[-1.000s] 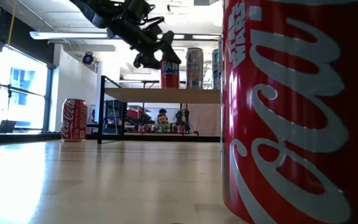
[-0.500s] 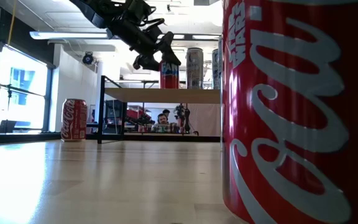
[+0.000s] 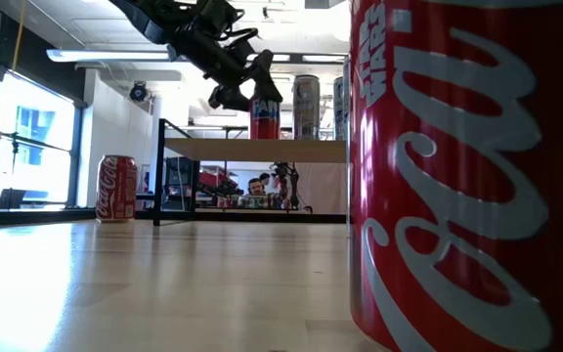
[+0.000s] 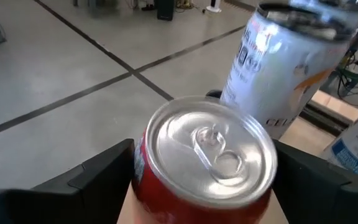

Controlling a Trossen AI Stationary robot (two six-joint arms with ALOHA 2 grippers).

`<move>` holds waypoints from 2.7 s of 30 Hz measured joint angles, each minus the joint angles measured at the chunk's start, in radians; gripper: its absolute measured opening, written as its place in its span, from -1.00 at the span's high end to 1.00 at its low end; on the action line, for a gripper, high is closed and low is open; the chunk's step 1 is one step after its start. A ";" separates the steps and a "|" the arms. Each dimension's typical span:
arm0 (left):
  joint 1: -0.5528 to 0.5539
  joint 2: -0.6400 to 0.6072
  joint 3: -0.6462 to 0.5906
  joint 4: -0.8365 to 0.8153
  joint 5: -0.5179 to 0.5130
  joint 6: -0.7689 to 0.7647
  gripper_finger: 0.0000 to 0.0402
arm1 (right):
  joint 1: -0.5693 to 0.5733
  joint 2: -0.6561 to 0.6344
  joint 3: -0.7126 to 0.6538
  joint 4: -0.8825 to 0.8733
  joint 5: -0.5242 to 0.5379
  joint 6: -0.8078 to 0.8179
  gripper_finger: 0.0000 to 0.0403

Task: Place canned beverage on shelf
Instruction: Put the top red soda can on the shelf, then put the top red white soda can on the shelf

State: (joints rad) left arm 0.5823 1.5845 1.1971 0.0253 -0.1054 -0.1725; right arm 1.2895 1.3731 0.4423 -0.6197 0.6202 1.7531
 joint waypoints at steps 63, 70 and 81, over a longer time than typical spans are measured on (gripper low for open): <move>-0.122 -0.343 -0.061 -1.158 -0.401 -0.811 -0.64 | 0.000 0.000 0.000 0.000 0.000 0.000 -0.68; -0.112 -0.400 -0.061 -1.063 -0.418 -0.761 -0.64 | 0.000 0.000 0.000 0.000 0.000 0.000 -0.68; 0.053 -0.334 -0.061 -1.096 -0.294 -0.705 -0.64 | 0.000 0.000 0.000 0.000 0.000 0.000 -0.68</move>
State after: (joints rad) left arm 0.6351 1.2507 1.1358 -1.0704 -0.3998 -0.8772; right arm 1.2896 1.3731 0.4419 -0.6197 0.6205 1.7531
